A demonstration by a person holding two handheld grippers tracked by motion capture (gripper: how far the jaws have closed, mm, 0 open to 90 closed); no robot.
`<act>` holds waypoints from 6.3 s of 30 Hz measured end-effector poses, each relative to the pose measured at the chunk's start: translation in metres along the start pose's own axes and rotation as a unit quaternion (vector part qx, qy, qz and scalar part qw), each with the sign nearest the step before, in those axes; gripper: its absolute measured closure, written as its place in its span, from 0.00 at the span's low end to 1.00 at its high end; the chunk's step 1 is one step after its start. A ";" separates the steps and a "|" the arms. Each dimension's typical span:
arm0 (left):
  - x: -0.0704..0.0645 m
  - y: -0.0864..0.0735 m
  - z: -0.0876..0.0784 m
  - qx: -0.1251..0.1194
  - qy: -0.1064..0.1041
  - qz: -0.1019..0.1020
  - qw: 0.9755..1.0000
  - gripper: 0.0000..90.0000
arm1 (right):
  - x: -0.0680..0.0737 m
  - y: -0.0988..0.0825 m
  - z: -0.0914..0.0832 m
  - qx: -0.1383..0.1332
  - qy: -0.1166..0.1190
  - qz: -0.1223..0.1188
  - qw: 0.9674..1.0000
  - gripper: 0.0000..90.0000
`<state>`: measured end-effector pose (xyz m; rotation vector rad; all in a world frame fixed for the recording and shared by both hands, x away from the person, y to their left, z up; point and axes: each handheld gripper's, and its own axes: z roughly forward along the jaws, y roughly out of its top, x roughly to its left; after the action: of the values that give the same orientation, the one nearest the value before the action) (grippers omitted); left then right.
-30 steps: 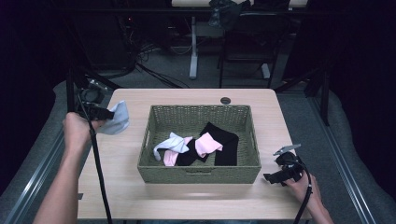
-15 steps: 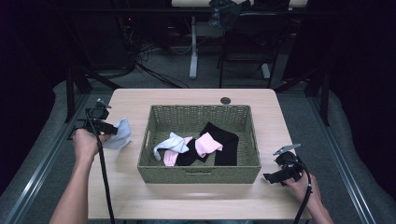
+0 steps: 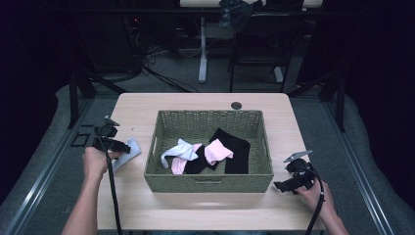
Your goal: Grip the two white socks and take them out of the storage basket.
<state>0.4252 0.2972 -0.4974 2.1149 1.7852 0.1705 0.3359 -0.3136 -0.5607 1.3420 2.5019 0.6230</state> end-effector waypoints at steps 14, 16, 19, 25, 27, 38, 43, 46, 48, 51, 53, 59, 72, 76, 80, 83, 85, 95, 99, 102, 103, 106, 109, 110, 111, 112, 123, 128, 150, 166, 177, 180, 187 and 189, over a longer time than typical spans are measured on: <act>-0.025 0.018 -0.082 -0.071 0.008 0.031 0.997 0.10 | -0.003 -0.005 -0.005 -0.006 -0.004 0.012 1.000 0.03; -0.031 0.021 -0.087 -0.077 0.010 0.038 0.996 0.08 | -0.005 -0.006 -0.004 -0.007 -0.001 0.013 1.000 0.03; -0.040 0.026 -0.092 -0.088 0.007 0.048 0.995 0.05 | -0.007 -0.006 -0.004 -0.003 -0.003 0.015 1.000 0.03; -0.061 0.031 -0.094 -0.098 0.005 0.066 0.993 0.01 | -0.004 -0.003 -0.004 -0.006 -0.002 0.010 1.000 0.03; -0.069 0.033 -0.094 -0.099 0.002 0.075 0.992 0.00 | -0.004 -0.002 -0.003 -0.004 -0.005 0.007 1.000 0.03; -0.105 0.045 -0.076 -0.095 -0.019 0.104 0.990 0.00 | -0.003 0.001 -0.001 -0.002 -0.003 0.003 1.000 0.03; -0.115 0.049 -0.066 -0.091 -0.027 0.113 0.989 0.00 | -0.002 0.001 0.001 -0.004 0.005 0.004 1.000 0.03; -0.122 0.050 -0.059 -0.089 -0.032 0.116 0.989 0.00 | -0.003 0.000 0.000 -0.005 0.000 0.006 1.000 0.03; -0.127 0.051 -0.055 -0.088 -0.035 0.120 0.988 0.00 | -0.003 0.000 -0.001 -0.004 0.002 0.004 1.000 0.03; -0.134 0.052 -0.048 -0.086 -0.040 0.125 0.988 0.00 | -0.002 0.002 -0.001 -0.002 0.000 0.000 1.000 0.03; -0.139 0.054 -0.042 -0.080 -0.039 0.125 0.988 0.00 | -0.001 0.001 -0.001 -0.001 0.001 -0.001 1.000 0.03; -0.152 0.059 -0.028 -0.073 -0.045 0.136 0.987 0.00 | -0.002 0.000 -0.002 -0.007 0.003 0.007 1.000 0.03; -0.179 0.060 0.007 -0.046 -0.044 0.159 0.985 0.01 | -0.003 -0.002 -0.003 -0.009 0.001 0.007 1.000 0.03; -0.185 0.060 0.017 -0.032 -0.043 0.164 0.985 0.02 | -0.003 -0.001 -0.003 -0.008 0.001 0.007 1.000 0.03; -0.190 0.061 0.028 -0.014 -0.044 0.168 0.985 0.04 | -0.003 -0.001 -0.003 -0.007 0.002 0.005 1.000 0.03; -0.194 0.062 0.037 0.000 -0.041 0.174 0.984 0.08 | -0.003 -0.002 -0.003 -0.009 0.000 0.007 1.000 0.03; -0.197 0.062 0.043 0.014 -0.047 0.178 0.983 0.13 | -0.003 -0.002 -0.003 -0.009 0.001 0.007 1.000 0.03; -0.201 0.064 0.061 0.052 -0.057 0.186 0.980 0.33 | -0.004 -0.002 -0.004 -0.007 0.000 0.006 1.000 0.03; -0.200 0.065 0.066 0.066 -0.060 0.191 0.978 0.46 | -0.004 -0.002 -0.005 -0.008 -0.001 0.009 1.000 0.03; -0.201 0.065 0.068 0.073 -0.050 0.191 0.978 0.54 | -0.005 -0.002 -0.005 -0.011 -0.001 0.010 1.000 0.03; -0.201 0.065 0.068 0.074 -0.046 0.192 0.977 0.58 | -0.005 -0.002 -0.005 -0.010 -0.003 0.009 1.000 0.03; -0.202 0.066 0.067 0.073 -0.040 0.199 0.977 0.71 | -0.004 -0.002 -0.005 -0.010 0.000 0.010 1.000 0.03; -0.204 0.066 0.066 0.073 -0.037 0.207 0.975 0.87 | -0.005 -0.002 -0.005 -0.011 -0.001 0.010 1.000 0.03; -0.204 0.066 0.065 0.072 -0.034 0.210 0.974 0.91 | -0.005 -0.002 -0.005 -0.009 -0.004 0.008 1.000 0.03; -0.204 0.066 0.064 0.071 -0.031 0.212 0.974 0.92 | -0.005 -0.002 -0.005 -0.009 -0.002 0.008 1.000 0.03; -0.204 0.066 0.062 0.070 -0.030 0.214 0.974 0.93 | -0.005 -0.002 -0.005 -0.009 -0.003 0.009 1.000 0.03; -0.192 0.058 0.021 0.009 -0.042 0.219 0.975 0.95 | -0.005 -0.002 -0.005 -0.008 -0.004 0.007 1.000 0.03; -0.186 0.057 0.002 -0.014 -0.050 0.221 0.974 0.95 | -0.006 -0.002 -0.004 -0.006 -0.005 0.008 1.000 0.03; -0.186 0.062 -0.065 -0.064 -0.061 0.235 0.968 0.95 | -0.002 -0.002 -0.004 -0.007 0.004 0.004 1.000 0.03; -0.192 0.083 -0.114 -0.092 -0.045 0.242 0.965 0.95 | -0.004 -0.007 -0.007 -0.007 0.001 0.013 1.000 0.03; -0.160 0.083 -0.162 -0.128 -0.023 0.210 0.969 0.95 | -0.004 -0.006 -0.008 -0.004 0.002 0.011 1.000 0.03; -0.145 0.079 -0.171 -0.133 -0.015 0.197 0.971 0.95 | -0.004 -0.006 -0.008 0.000 -0.003 0.009 1.000 0.03; -0.110 0.067 -0.176 -0.137 0.008 0.157 0.978 0.95 | -0.004 -0.006 -0.007 0.004 -0.005 0.005 1.000 0.03; -0.101 0.063 -0.173 -0.134 0.017 0.148 0.980 0.95 | -0.003 -0.006 -0.006 -0.003 0.002 0.009 1.000 0.03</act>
<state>0.4087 0.2250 -0.3008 2.1740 1.3644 0.4971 0.3308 -0.3205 -0.5581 1.3653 2.4920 0.6377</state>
